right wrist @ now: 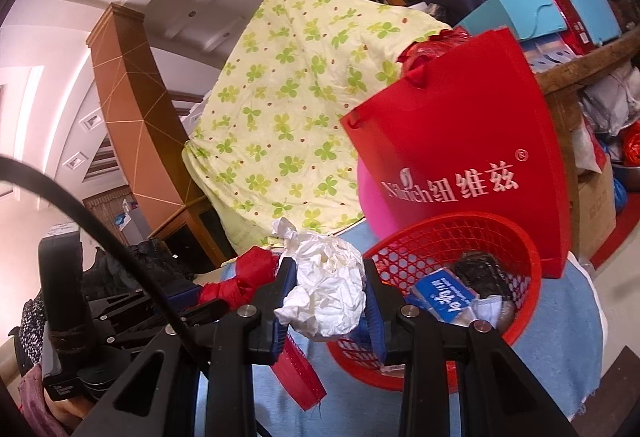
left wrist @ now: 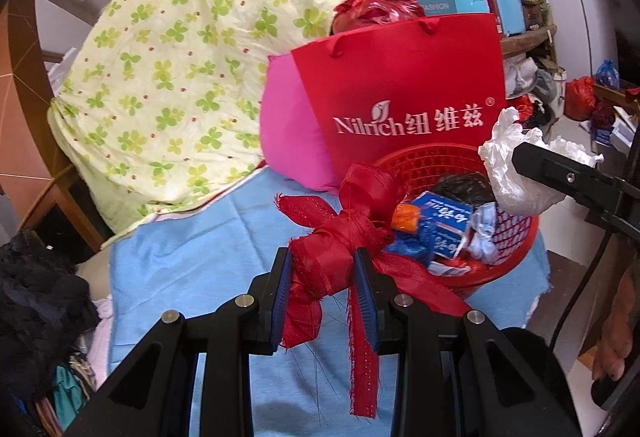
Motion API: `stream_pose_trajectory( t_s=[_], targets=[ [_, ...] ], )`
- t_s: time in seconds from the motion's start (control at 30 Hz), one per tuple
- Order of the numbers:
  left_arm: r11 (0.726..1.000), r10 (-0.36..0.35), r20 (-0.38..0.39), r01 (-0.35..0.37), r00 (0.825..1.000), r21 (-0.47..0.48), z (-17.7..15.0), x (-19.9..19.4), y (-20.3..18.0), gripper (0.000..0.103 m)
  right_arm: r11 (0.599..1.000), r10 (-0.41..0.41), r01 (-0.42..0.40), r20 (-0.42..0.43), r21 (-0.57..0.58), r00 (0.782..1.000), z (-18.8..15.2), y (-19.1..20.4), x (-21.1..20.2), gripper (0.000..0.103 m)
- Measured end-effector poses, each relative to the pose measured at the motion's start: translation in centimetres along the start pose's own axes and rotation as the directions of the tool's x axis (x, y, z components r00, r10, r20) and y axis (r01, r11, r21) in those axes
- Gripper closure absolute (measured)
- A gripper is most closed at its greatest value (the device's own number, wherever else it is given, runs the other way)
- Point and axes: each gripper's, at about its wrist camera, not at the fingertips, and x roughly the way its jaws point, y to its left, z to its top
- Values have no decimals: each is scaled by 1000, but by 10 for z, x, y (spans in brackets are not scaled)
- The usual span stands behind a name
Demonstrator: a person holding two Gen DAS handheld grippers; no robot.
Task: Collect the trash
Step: 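Lower the ribbon and tissue into the red mesh basket and open both tools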
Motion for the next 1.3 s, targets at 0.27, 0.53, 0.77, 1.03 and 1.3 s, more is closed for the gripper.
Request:
stream_pose_trajectory(
  t_s=[0.27, 0.53, 0.77, 1.03, 1.3],
  targets=[
    [997, -71, -27, 70, 997, -22, 11, 18, -13, 70, 997, -47, 46, 13, 60, 999, 0, -29, -5, 68],
    [991, -131, 11, 131, 991, -36, 25, 23, -26, 69, 989, -88, 85, 13, 120, 996, 0, -59, -12, 67],
    [982, -180, 58, 183, 982, -53, 43, 31, -36, 68, 981, -113, 111, 5, 160, 994, 0, -77, -12, 67],
    [971, -199, 87, 208, 976, -115, 51, 61, -30, 38, 979, -123, 123, -10, 164, 992, -2, -80, -9, 67],
    [981, -164, 10, 164, 986, -102, 11, 69, -18, 37, 979, -129, 134, -43, 152, 991, -3, -76, 2, 67]
  ],
)
